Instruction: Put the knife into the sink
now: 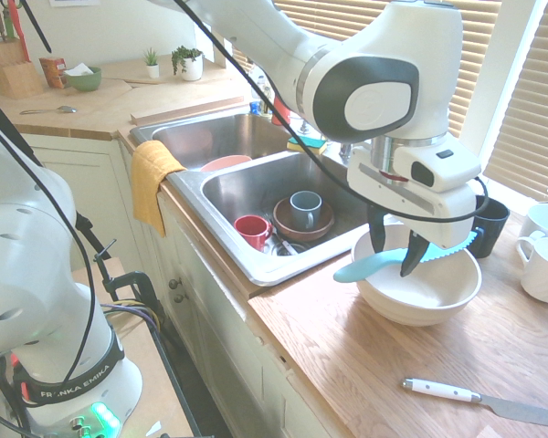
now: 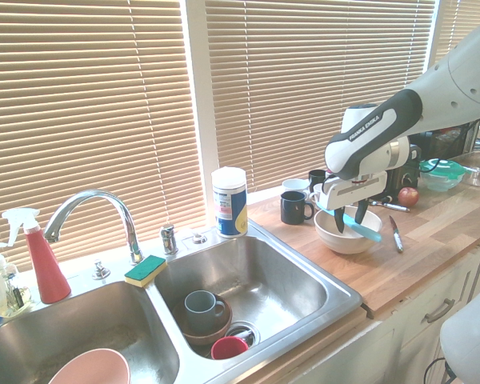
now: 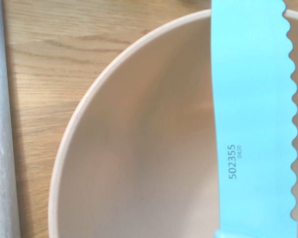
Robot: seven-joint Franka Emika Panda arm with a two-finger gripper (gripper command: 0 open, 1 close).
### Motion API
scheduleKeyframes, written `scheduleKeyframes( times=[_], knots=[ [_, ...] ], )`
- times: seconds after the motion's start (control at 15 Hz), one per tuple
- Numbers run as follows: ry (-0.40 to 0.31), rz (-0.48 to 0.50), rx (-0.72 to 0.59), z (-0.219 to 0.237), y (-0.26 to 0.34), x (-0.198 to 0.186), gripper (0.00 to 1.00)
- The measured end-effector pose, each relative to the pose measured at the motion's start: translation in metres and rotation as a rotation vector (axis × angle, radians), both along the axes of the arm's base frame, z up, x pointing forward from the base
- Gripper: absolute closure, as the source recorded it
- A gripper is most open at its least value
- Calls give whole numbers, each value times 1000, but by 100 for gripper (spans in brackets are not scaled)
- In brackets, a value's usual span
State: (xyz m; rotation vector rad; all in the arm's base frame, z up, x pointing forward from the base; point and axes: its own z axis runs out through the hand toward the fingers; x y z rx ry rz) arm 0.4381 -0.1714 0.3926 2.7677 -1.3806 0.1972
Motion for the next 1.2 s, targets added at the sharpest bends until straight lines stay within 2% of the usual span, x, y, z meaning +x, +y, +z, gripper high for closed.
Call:
scheduleKeyframes(
  times=[1.0,1.2],
  knots=[
    [-4,-4,1,0,1,1,100],
    [-33,-11,1,20,1,0,100]
  ],
)
